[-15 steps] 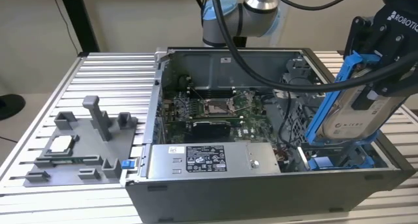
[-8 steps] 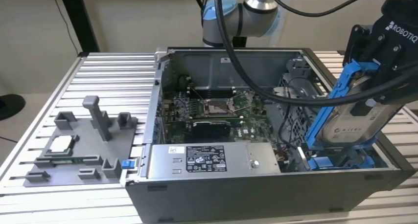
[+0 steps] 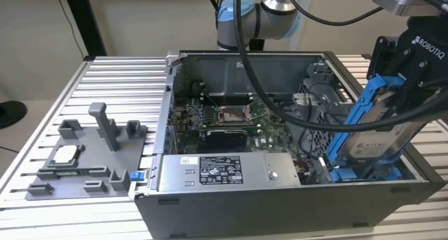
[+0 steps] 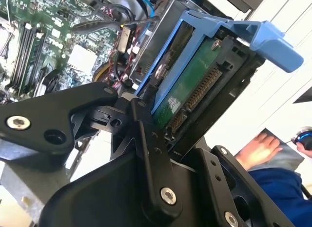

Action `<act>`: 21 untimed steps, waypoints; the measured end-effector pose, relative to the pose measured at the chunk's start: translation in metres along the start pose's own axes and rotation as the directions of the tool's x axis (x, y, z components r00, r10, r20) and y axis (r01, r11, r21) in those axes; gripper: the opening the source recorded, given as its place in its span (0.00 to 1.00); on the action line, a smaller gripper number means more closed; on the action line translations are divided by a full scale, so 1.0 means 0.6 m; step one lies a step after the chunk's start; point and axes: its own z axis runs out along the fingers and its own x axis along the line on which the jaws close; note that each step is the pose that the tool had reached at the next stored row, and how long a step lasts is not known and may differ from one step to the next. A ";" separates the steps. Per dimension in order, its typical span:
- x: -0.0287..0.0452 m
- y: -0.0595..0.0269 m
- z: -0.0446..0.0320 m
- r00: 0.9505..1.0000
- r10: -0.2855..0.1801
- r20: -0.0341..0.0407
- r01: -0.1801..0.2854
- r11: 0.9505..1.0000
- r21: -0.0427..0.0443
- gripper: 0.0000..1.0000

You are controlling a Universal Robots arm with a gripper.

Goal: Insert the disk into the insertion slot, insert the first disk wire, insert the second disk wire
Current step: 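Insert the disk into the insertion slot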

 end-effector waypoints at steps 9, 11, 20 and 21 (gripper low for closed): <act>0.000 -0.009 0.020 1.000 0.000 0.009 0.000 1.000 0.000 0.00; 0.000 -0.009 0.022 1.000 0.000 0.010 0.000 1.000 0.000 0.00; -0.003 -0.009 0.031 1.000 -0.001 0.011 0.001 1.000 0.000 0.00; -0.004 -0.009 0.032 1.000 -0.001 0.011 0.001 1.000 0.000 0.00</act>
